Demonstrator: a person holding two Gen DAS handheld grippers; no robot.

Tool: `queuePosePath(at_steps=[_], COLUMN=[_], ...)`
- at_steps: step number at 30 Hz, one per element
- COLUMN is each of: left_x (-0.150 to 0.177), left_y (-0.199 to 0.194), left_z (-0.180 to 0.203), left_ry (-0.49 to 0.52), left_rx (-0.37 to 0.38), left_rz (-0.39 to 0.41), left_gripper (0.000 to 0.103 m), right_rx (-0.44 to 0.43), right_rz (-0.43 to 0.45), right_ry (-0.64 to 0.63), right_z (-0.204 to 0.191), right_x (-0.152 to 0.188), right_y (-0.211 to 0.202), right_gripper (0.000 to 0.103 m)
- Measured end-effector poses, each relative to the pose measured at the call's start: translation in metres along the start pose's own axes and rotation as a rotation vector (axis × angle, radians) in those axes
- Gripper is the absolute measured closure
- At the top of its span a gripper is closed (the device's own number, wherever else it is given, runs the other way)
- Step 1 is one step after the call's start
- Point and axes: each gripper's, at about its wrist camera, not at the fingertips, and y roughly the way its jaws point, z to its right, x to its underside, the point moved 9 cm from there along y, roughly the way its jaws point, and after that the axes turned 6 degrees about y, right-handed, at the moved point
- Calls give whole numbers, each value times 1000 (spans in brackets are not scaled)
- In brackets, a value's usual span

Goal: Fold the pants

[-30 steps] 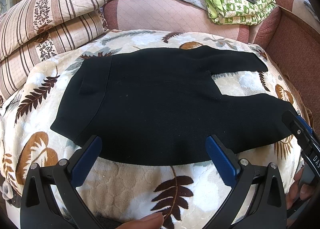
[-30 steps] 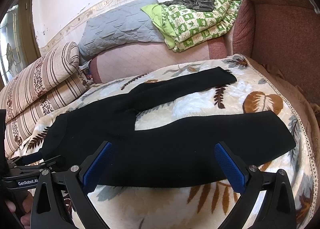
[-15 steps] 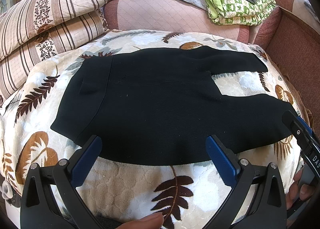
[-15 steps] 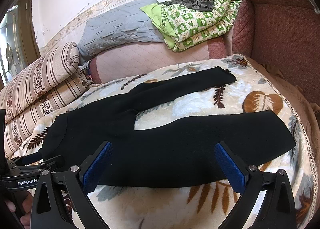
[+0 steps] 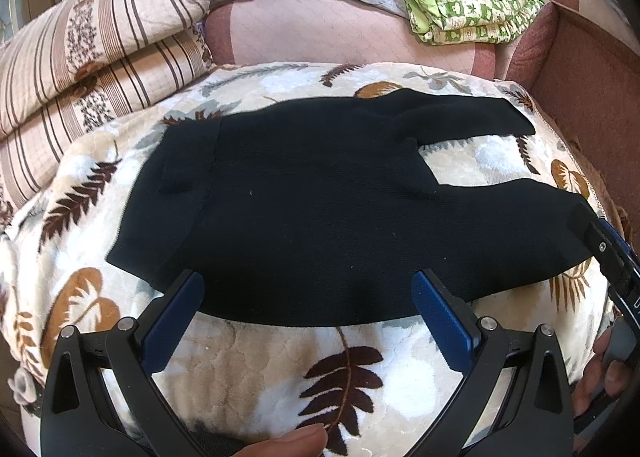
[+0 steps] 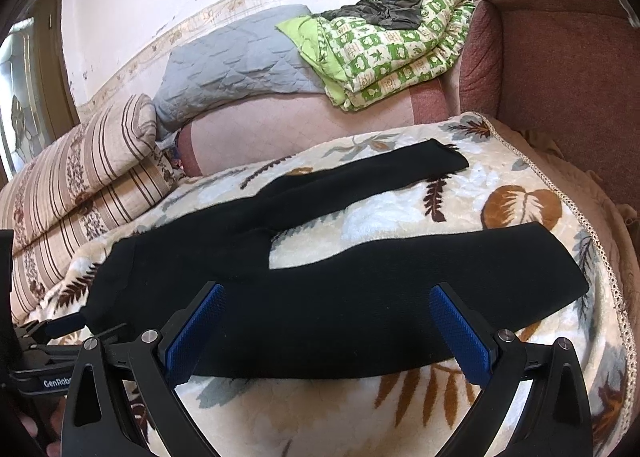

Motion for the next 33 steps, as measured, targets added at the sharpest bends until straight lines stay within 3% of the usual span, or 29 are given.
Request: queuePosePath(at_steps=[7,9,13,16,19,21,24,30,33], left_x=[-25,-35,-46,-49,-41,-27,-1,33,46], left_y=[-58,-80,-96,-83,-56,-38,-15,-3,6], left_z=[-4,-10,-21,-25,-19,-24,-38,-74,-90], left_ry=[-31,-106,-166,-147,-78,-93,-159,-217,-285], left_rx=[-17,67,145,195,312,354,389,367,430], left_rz=[-27,-24,-31,-42,-53,-79,-129,-74,-57], left_gripper=[0,0,0,0,0,0,0,0,0], right_rx=[15,44,35,15,-12,-21,-30,-37,-38], right_rz=[63,80,103,114,120,117,99,73,76], right_ry=[71,62,50,68,130,158,180,152,158], right_z=[16,20,23,31,44,51,56,49,48], right_x=[-14,-17,-20,-21,-25,-25,-24,-21,-21], right_y=[-20,-25,-41,-50,-54,-53,-49,-41,-42], right_gripper=[1,1,1,1,1,1,1,1,1])
